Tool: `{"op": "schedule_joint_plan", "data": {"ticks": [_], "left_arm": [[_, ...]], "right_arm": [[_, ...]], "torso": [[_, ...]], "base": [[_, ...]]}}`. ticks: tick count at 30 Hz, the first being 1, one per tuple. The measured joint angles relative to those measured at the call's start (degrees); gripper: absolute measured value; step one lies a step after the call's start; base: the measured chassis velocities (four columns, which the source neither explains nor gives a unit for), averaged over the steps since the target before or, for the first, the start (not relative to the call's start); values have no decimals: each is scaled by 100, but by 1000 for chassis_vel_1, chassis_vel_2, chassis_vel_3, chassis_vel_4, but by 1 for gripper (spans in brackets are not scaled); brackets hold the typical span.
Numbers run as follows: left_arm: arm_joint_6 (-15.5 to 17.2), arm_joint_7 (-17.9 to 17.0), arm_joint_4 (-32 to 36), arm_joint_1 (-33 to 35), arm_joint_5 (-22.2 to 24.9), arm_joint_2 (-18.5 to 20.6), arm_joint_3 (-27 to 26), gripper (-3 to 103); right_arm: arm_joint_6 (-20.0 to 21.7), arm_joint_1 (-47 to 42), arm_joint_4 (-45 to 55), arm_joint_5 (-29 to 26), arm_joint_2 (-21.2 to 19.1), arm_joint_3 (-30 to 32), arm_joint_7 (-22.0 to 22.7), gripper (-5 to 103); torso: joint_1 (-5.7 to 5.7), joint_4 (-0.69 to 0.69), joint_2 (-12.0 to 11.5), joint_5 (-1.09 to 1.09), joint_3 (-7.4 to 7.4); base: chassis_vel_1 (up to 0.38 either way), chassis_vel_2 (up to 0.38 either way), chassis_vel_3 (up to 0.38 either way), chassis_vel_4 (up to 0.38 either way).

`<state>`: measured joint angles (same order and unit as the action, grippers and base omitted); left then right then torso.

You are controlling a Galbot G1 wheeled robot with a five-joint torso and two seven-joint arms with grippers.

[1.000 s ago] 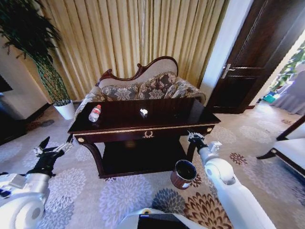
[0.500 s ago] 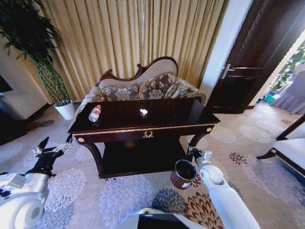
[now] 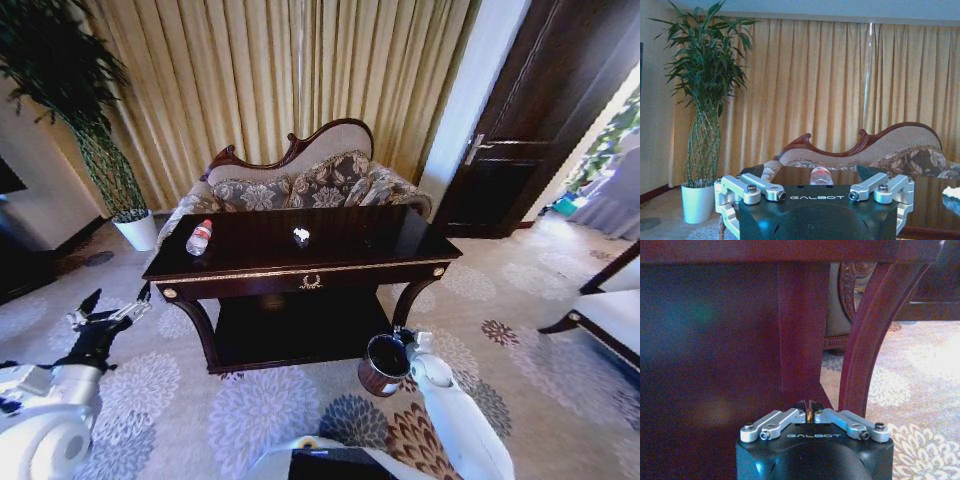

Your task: Move to the front of the table and place the trash on the table into the trash bin.

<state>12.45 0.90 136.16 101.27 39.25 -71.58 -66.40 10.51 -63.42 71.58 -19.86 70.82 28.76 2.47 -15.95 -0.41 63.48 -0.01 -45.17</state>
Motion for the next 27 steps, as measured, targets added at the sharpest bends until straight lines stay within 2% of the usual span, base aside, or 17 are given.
{"op": "schedule_joint_plan", "data": {"ticks": [6,11,23,24,25,27], "left_arm": [[2,-2,5,-27,-66,11,37,100],[3,-1,29,-11,-110,-51,70,100],[6,-1,90,21,-129,-88,77,100],[6,0,90,25,-129,-88,77,100],[7,1,90,29,-129,-88,73,100],[6,2,90,32,-129,-87,66,100]], "right_arm": [[-47,572,-774,153,84,-30,31,3],[-32,706,-1113,207,125,-23,133,3],[-23,497,-1050,230,99,19,132,3],[-23,474,-1039,244,101,21,130,1],[-23,463,-1036,250,105,26,129,5],[-23,459,-1034,251,106,30,128,5]], "torso": [[0,0,0,0,0],[0,1,0,1,0],[0,0,1,0,0],[0,0,1,0,0],[0,0,1,0,0],[0,0,1,0,0]], "base": [[0,0,0,0],[0,0,0,0],[0,0,0,0],[0,0,0,0],[0,0,0,0],[0,0,0,0]]}}
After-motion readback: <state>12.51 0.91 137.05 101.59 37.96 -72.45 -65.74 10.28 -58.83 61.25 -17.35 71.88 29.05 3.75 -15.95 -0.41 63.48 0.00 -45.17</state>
